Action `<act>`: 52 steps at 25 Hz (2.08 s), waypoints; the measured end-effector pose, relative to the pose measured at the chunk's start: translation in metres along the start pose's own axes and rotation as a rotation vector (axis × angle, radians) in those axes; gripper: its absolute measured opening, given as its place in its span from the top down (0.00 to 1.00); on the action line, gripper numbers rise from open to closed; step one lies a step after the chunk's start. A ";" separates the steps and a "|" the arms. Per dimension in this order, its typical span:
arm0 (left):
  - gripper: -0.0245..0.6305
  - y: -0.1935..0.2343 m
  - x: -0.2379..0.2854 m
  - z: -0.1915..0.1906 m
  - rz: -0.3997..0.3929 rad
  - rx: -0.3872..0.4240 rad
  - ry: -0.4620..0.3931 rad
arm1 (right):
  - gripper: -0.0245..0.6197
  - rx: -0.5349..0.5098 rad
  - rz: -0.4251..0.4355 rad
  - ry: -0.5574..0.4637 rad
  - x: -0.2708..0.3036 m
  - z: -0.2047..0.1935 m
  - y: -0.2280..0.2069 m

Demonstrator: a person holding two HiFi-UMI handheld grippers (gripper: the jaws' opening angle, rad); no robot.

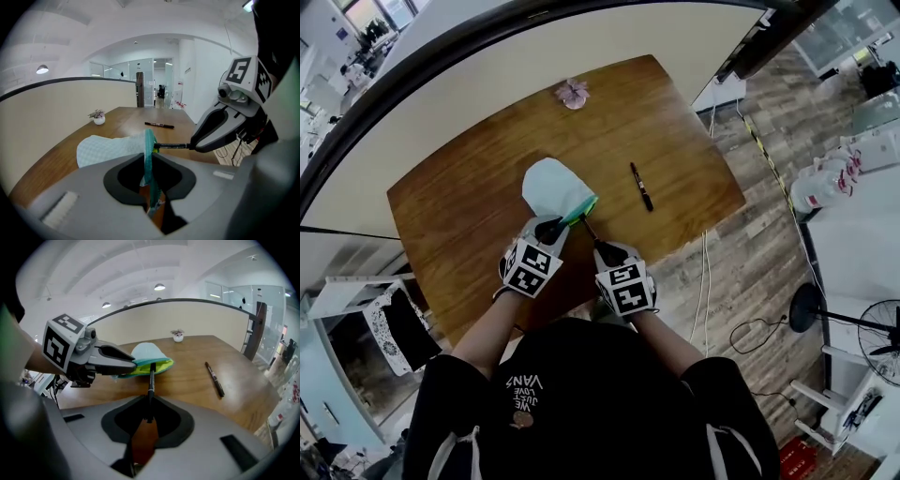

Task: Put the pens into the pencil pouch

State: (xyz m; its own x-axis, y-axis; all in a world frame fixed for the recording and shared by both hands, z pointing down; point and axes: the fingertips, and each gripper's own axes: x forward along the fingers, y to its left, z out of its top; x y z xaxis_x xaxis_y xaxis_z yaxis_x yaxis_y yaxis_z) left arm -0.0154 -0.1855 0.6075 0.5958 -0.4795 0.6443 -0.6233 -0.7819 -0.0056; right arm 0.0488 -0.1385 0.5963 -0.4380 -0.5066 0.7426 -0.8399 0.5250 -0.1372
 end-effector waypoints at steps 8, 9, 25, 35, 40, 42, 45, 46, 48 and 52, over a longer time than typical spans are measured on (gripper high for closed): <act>0.88 -0.033 -0.022 0.005 -0.077 0.031 -0.088 | 0.85 -0.052 0.023 0.005 -0.001 0.025 0.005; 0.88 -0.035 -0.025 0.006 -0.085 0.024 -0.102 | 0.85 -0.064 0.024 0.006 0.000 0.031 0.004; 0.88 0.001 -0.071 0.072 -0.137 -0.490 -0.427 | 0.86 -0.073 -0.027 -0.225 -0.025 0.132 -0.019; 0.88 0.028 -0.091 0.093 -0.117 -0.672 -0.575 | 0.86 0.127 -0.206 -0.218 -0.038 0.085 -0.118; 0.88 0.038 -0.104 0.105 -0.170 -0.810 -0.689 | 0.86 0.149 -0.255 -0.095 -0.014 0.037 -0.151; 0.88 0.041 -0.102 0.104 -0.141 -0.796 -0.676 | 0.86 0.141 -0.268 -0.057 -0.005 0.025 -0.161; 0.88 0.043 -0.100 0.099 -0.102 -0.792 -0.650 | 0.85 0.120 -0.267 -0.006 0.011 0.014 -0.171; 0.88 0.043 -0.099 0.097 -0.090 -0.788 -0.640 | 0.85 0.115 -0.261 0.010 0.017 0.011 -0.173; 0.88 0.040 -0.096 0.094 -0.074 -0.779 -0.619 | 0.84 0.107 -0.253 0.038 0.025 0.005 -0.177; 0.88 0.034 -0.087 0.087 -0.064 -0.767 -0.579 | 0.83 0.114 -0.254 0.069 0.035 -0.003 -0.184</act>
State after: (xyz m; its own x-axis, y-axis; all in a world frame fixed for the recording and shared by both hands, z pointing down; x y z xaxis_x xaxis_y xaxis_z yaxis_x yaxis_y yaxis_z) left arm -0.0449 -0.2050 0.4845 0.6700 -0.7276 0.1472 -0.6197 -0.4392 0.6504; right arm 0.1891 -0.2505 0.6492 -0.1897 -0.5618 0.8053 -0.9522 0.3053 -0.0113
